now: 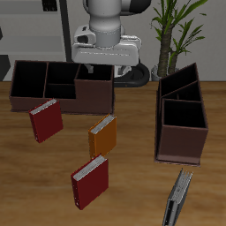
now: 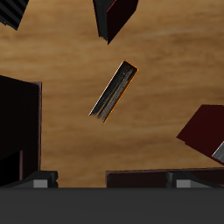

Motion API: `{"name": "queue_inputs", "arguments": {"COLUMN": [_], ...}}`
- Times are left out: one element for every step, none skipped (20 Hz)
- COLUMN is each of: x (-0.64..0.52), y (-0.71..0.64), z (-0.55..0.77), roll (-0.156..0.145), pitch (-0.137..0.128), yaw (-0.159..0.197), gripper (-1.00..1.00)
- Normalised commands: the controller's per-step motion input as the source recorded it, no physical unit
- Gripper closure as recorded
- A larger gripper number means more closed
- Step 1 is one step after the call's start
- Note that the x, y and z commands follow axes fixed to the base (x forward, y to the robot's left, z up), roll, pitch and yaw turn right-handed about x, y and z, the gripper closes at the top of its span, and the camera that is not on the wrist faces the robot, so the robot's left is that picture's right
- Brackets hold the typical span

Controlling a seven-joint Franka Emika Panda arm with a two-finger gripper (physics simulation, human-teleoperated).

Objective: Place the orange book into the back desk caddy's right compartment and place the left red book into the left desk caddy's back compartment and place the right red book into the left desk caddy's left compartment

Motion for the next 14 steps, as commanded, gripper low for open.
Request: {"name": "queue_inputs", "arguments": {"x": [0.15,0.3,0.28,0.26,-0.02,0.35,0.16,0.22,0.22,0.29,0.34,0.16,0.28,0.16], "y": [-0.14,-0.21,-0.17,-0.15,-0.05,-0.06,-0.06,-0.02,-0.21,-0.01,-0.13,-0.03,-0.02,-0.13], "z": [0.01,-0.21,-0.14,-0.27,0.0,-0.39,-0.2,-0.28,-0.24,-0.29,-0.39,-0.29,-0.45,-0.32], "roll": [0.086,0.042,-0.017,0.013,0.0,0.053,0.058,0.032,-0.085,0.033,-0.083,0.029,0.036,-0.028], "pitch": [-0.11,-0.03,-0.115,-0.122,0.0,0.014,-0.126,-0.123,-0.012,-0.105,-0.022,-0.091,-0.037,0.022], "yaw": [-0.101,-0.012,-0.001,0.029,0.0,0.02,-0.072,0.116,-0.073,-0.092,-0.013,-0.062,0.016,-0.101], "gripper": [-1.0,-1.0,-1.0,-1.0,-1.0,-1.0,-1.0,-1.0,-1.0,-1.0,-1.0,-1.0,-1.0,-1.0]}}
